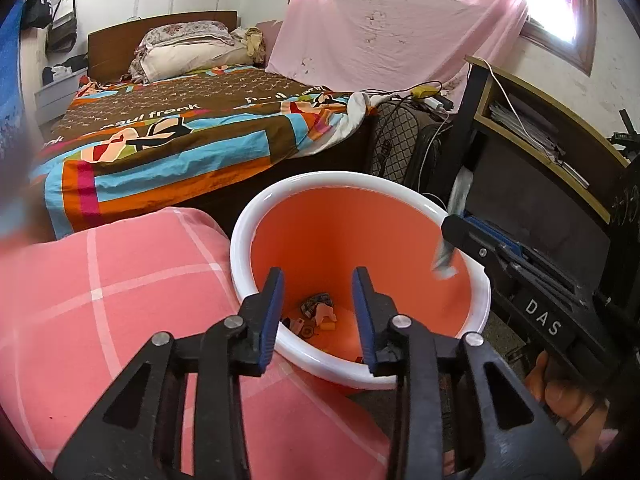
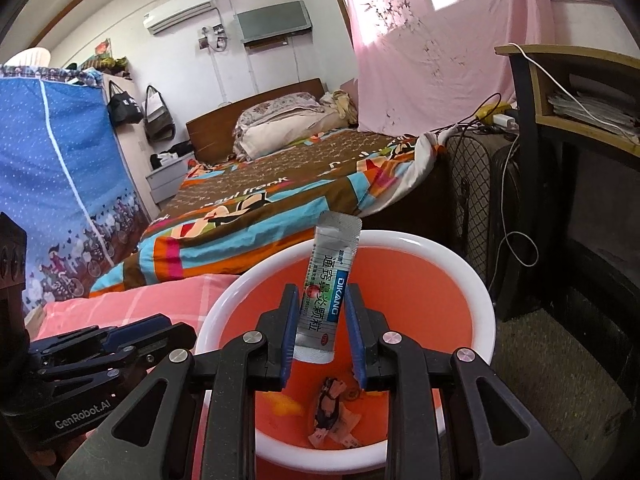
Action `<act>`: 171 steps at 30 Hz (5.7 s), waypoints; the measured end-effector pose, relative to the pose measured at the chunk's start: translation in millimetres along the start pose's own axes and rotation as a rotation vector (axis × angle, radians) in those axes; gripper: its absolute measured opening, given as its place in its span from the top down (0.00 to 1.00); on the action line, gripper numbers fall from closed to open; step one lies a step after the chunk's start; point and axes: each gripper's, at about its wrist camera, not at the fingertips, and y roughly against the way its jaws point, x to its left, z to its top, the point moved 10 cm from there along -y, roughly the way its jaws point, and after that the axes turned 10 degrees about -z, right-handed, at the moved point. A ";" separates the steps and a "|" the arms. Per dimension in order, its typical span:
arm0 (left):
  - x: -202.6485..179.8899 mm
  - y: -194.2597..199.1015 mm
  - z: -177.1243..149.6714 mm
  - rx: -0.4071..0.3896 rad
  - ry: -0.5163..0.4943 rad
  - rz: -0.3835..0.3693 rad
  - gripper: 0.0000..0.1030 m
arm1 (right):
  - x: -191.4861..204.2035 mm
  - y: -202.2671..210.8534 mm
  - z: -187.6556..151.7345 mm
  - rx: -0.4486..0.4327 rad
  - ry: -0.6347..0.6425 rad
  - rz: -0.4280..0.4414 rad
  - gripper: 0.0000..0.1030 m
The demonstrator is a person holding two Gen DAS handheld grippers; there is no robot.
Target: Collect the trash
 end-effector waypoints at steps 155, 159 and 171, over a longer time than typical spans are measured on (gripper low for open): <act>78.8 320.0 -139.0 -0.591 0.064 0.679 0.08 | 133.0 189.7 -67.4 -0.453 0.235 0.274 0.00; 79.7 322.1 -149.4 -0.591 0.079 0.673 0.08 | 131.9 191.1 -73.6 -0.455 0.243 0.267 0.00; 81.3 316.9 -165.5 -0.584 0.096 0.676 0.08 | 128.9 180.5 -85.9 -0.436 0.269 0.248 0.00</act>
